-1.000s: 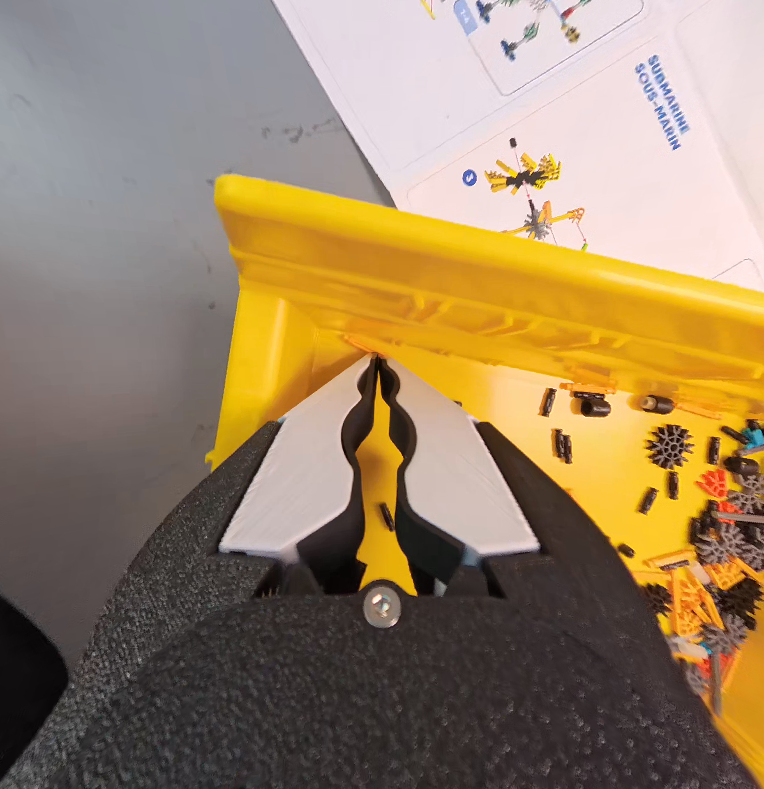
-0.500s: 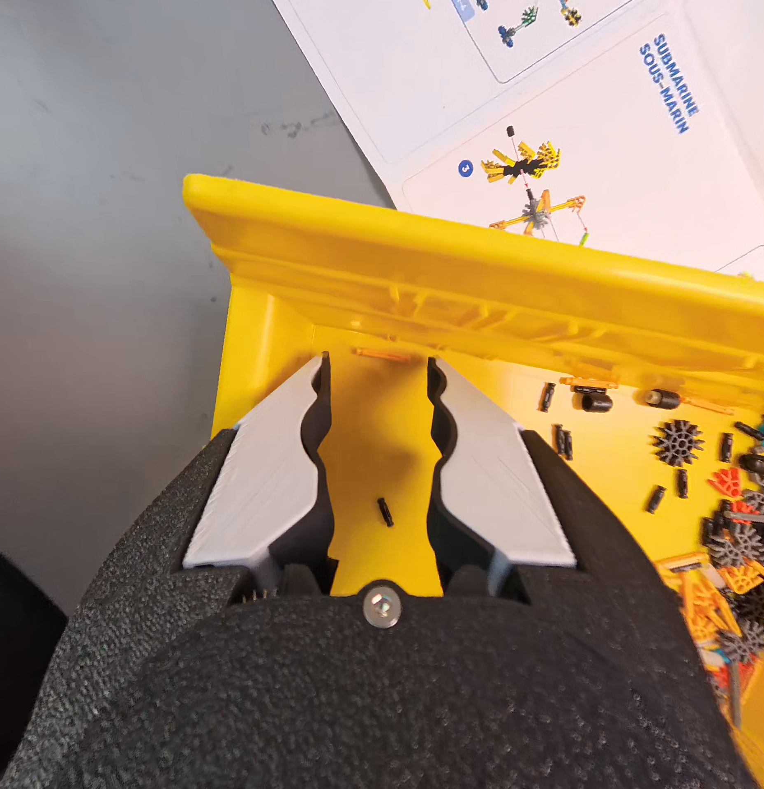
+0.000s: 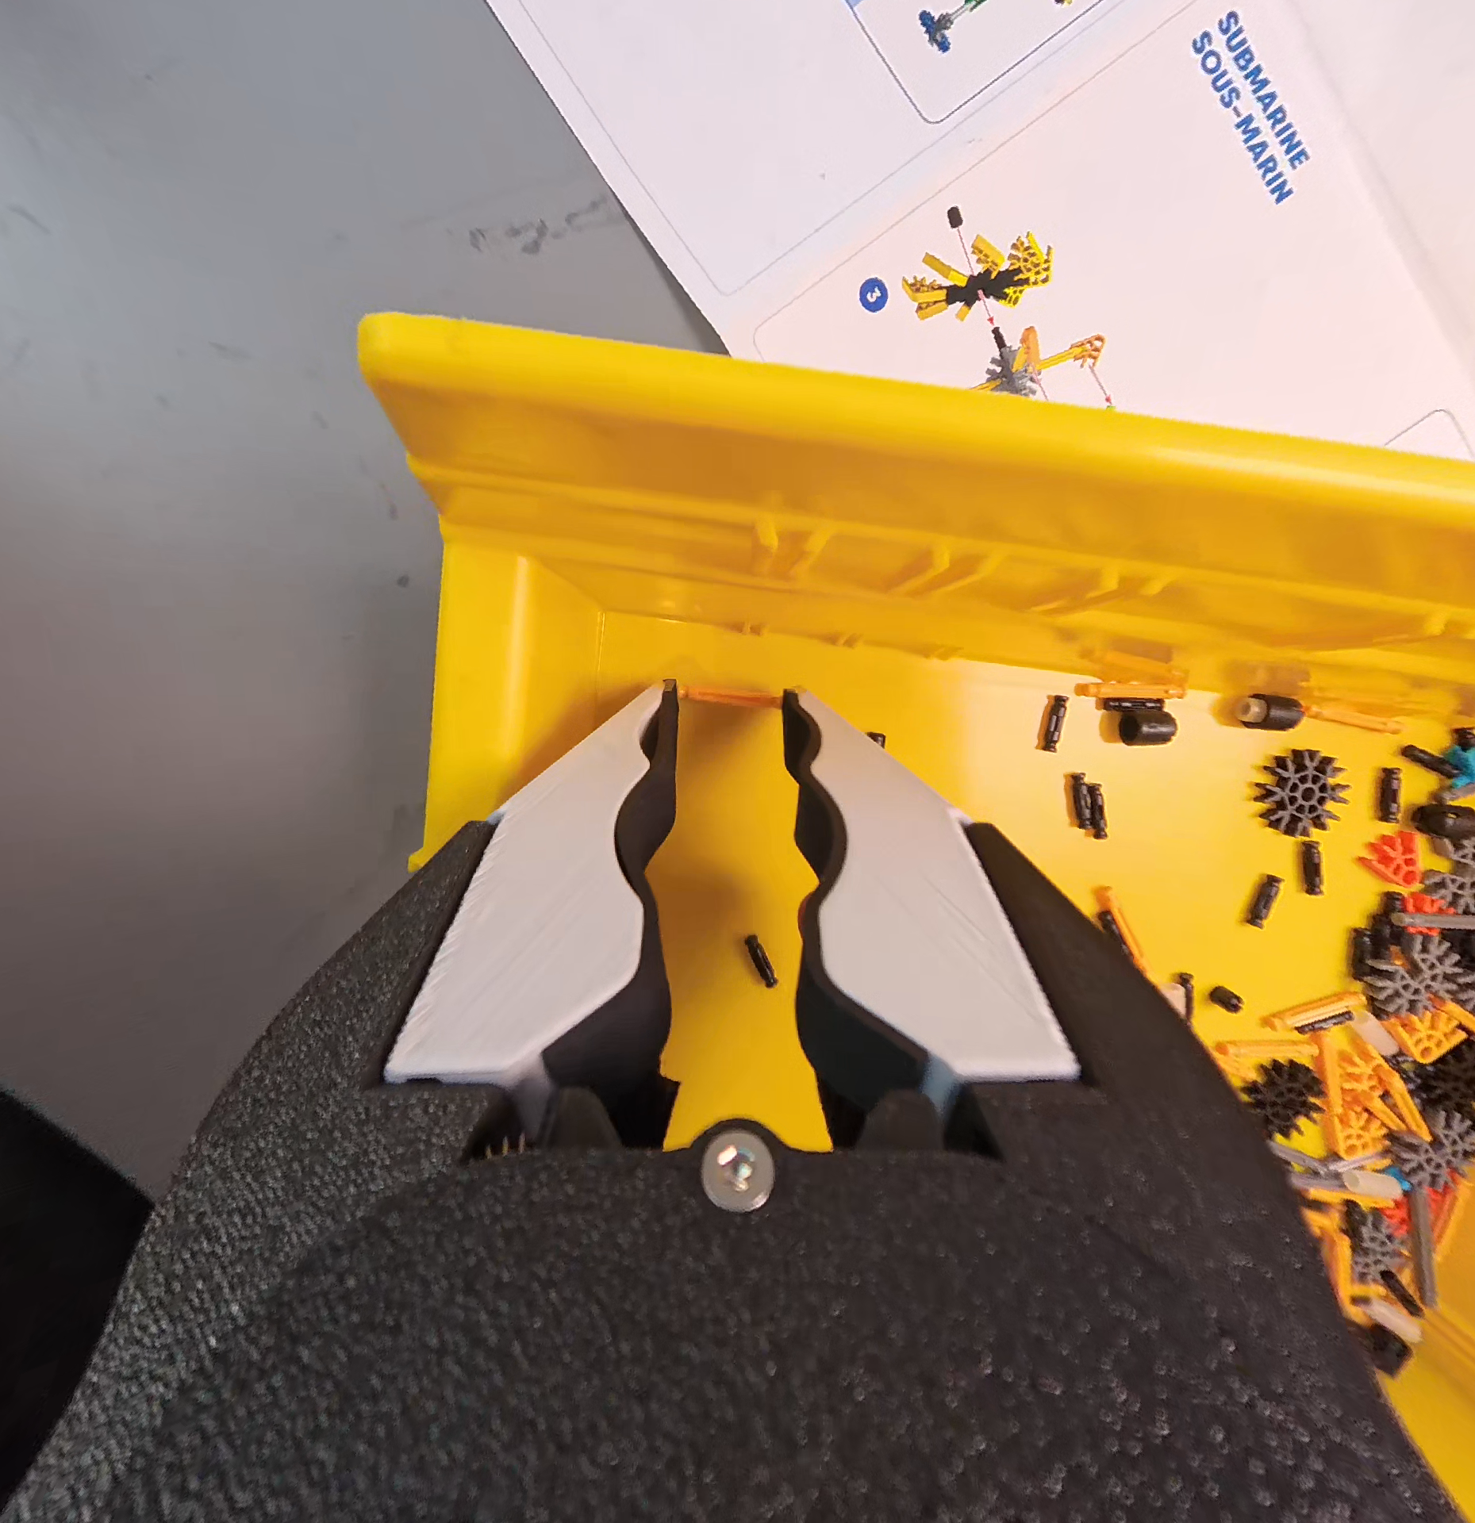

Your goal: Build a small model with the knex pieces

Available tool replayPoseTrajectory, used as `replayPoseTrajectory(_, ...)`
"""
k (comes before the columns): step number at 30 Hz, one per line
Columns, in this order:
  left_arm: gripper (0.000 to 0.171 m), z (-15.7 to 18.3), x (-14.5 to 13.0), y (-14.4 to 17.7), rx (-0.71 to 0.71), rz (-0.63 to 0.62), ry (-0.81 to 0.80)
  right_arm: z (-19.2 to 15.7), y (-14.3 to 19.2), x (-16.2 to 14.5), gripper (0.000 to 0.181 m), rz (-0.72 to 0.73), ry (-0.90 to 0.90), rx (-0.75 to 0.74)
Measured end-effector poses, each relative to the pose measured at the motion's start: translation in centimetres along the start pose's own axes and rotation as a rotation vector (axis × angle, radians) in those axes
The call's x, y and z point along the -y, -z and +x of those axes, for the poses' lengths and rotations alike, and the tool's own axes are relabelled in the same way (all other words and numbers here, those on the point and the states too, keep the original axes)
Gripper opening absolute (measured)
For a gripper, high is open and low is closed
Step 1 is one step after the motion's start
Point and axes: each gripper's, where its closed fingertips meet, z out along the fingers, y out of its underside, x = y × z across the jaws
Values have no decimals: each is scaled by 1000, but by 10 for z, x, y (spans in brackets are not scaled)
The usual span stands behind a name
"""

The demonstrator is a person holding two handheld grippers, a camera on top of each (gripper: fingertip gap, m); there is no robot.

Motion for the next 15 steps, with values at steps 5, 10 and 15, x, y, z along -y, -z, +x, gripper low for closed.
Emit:
replayPoseTrajectory(5,16,0,-1,1,6,-9,-6,-21,50,32,23,129,27,-6)
replayPoseTrajectory(10,16,0,-1,1,14,-20,-8,-109,55,79,24,262,176,96)
replayPoseTrajectory(15,16,0,-2,1,48,-54,-2,-161,-15,96,24,251,271,179)
